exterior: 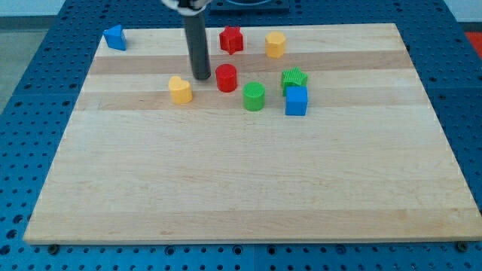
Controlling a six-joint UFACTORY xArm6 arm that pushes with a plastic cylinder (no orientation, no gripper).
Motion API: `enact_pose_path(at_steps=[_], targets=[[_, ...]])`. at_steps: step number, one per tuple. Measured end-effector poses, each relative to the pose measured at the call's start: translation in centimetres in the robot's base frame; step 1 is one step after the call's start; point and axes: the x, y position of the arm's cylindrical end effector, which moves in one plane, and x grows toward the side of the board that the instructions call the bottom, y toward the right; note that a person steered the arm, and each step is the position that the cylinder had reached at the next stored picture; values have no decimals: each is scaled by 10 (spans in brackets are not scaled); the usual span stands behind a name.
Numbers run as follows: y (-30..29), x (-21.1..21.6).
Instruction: Place your arm below the blue cube
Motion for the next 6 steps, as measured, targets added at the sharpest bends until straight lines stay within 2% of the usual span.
enact_pose_path(at_steps=[1,2,3,4,5,6], targets=[[18,57],[76,91],[159,93],[206,63],[240,18],[263,25]])
